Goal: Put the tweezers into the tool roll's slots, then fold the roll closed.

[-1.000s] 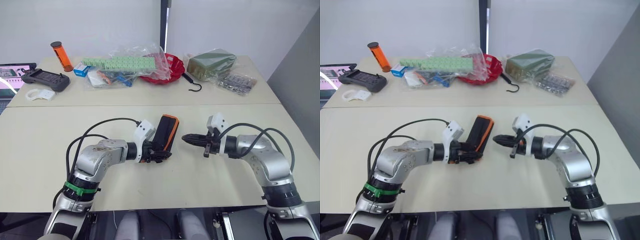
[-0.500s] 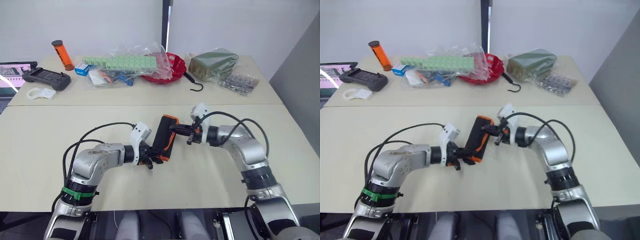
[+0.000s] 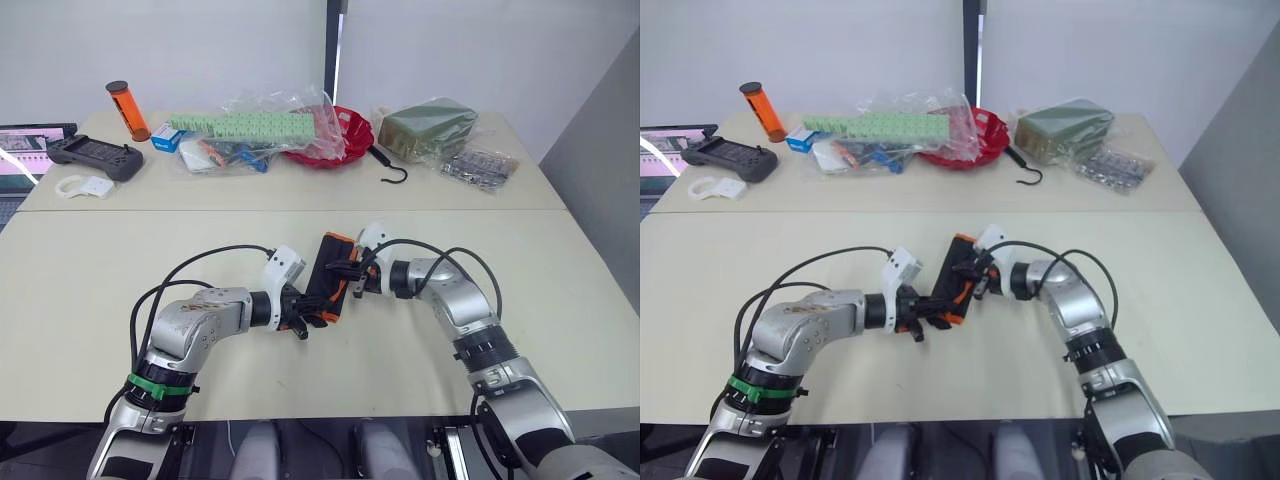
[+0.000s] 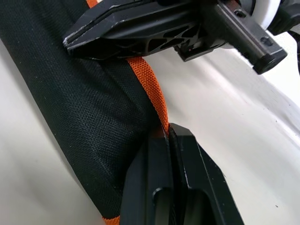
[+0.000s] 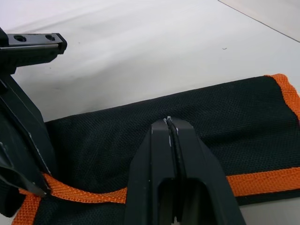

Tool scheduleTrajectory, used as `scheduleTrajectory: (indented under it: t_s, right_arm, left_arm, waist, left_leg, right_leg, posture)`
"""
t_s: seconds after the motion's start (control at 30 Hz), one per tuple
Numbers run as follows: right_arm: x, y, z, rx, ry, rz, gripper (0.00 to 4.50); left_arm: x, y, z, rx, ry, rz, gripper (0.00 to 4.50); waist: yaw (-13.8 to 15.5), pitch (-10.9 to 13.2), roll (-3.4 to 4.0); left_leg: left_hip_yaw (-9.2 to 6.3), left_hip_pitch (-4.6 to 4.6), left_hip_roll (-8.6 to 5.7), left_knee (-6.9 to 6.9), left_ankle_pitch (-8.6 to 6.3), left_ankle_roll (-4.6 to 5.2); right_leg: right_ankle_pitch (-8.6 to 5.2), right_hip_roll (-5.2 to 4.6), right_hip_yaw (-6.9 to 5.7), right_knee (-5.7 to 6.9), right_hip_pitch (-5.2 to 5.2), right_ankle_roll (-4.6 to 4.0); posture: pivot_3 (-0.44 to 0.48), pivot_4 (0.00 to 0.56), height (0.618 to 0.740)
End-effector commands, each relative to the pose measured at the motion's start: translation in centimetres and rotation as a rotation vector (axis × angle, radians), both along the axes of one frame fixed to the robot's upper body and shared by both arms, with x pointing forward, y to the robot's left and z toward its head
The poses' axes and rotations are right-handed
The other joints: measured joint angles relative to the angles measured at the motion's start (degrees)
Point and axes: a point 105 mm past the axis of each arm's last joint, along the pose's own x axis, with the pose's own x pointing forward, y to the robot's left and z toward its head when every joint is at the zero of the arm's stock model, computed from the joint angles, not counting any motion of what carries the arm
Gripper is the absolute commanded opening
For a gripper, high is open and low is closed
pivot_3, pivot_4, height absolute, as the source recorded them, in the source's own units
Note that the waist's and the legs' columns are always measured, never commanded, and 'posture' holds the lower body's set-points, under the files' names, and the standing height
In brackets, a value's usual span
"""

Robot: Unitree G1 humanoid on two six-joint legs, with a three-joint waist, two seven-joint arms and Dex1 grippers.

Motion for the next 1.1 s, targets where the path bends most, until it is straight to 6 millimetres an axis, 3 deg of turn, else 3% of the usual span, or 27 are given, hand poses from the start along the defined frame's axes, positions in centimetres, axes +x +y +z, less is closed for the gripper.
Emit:
scheduleTrajectory:
  t_s: [0.03,0.2,0.37,0.47,0.6,0.8,0.97,1.1]
  right_arm:
    - [0.2,-0.8,-3.2,-0.078,0.090,-0.056,0.00]
    - [0.3,-0.7,-3.8,-0.112,0.104,-0.052,0.00]
    - [0.2,-0.7,-4.1,-0.122,0.114,-0.042,0.00]
    - [0.1,-0.6,-4.3,-0.121,0.117,-0.040,0.00]
    - [0.0,-0.7,-4.3,-0.119,0.117,-0.042,0.00]
    - [0.0,-0.8,-4.1,-0.109,0.107,-0.053,0.00]
    - [0.0,-0.5,-3.1,-0.077,0.074,-0.049,0.00]
    - [-0.2,-0.3,-2.9,-0.075,0.071,-0.045,0.00]
  left_arm:
    - [-0.3,0.3,-0.3,0.008,0.010,-0.011,0.04]
    - [-1.1,0.4,0.9,-0.014,-0.018,-0.073,1.63]
    - [0.0,1.9,5.3,-0.108,-0.178,-0.079,3.21]
    - [1.0,2.4,5.8,-0.103,-0.264,-0.070,3.21]
    - [0.3,1.3,4.1,-0.060,-0.289,-0.158,1.99]
    - [0.9,0.2,2.0,-0.022,-0.304,-0.173,0.02]
    - [2.1,0.1,-0.6,0.006,-0.294,-0.135,0.02]
    - [1.4,-0.3,-2.1,0.004,-0.271,-0.166,0.02]
  waist:
    - [-0.09,-0.01,0.00]
    - [-0.28,-0.02,0.02]
    - [-0.24,-0.02,0.02]
    - [-0.20,-0.02,0.02]
    - [-0.20,-0.03,0.04]
    - [-0.15,-0.04,0.05]
    - [-0.10,-0.04,0.05]
    - [-0.07,-0.04,0.06]
  left_leg:
    - [0.00,0.04,0.00,0.00,0.00,0.00]
    - [0.01,0.30,0.02,-0.02,0.00,0.00]
    - [0.00,0.46,0.03,-0.02,0.00,0.00]
    - [0.01,0.56,0.03,-0.02,0.00,0.00]
    - [0.03,0.83,0.03,-0.18,0.00,-0.01]
    - [0.02,0.81,0.04,-0.18,0.00,-0.01]
    - [0.02,0.77,0.04,-0.18,0.00,-0.01]
    - [0.03,0.77,0.04,-0.19,0.00,0.00]
  right_leg:
    - [0.00,0.00,0.00,0.02,0.03,0.00]
    - [0.00,0.03,0.01,0.04,0.25,0.00]
    - [-0.02,0.03,0.00,0.03,0.42,0.02]
    - [-0.09,0.03,0.00,-0.01,0.55,0.14]
    - [-0.17,0.02,0.00,-0.29,0.88,0.28]
    - [-0.15,0.03,0.00,-0.30,0.86,0.25]
    - [-0.15,0.03,0.00,-0.31,0.85,0.26]
    - [-0.15,0.02,0.00,-0.33,0.85,0.25]
  posture:
    - [0.000,0.150,0.740]
    - [0.000,0.150,0.740]
    - [0.000,0.150,0.740]
    - [0.000,0.150,0.740]
    - [0.000,0.150,0.740]
    - [0.000,0.150,0.740]
    - [0.000,0.150,0.740]
    - [0.000,0.150,0.740]
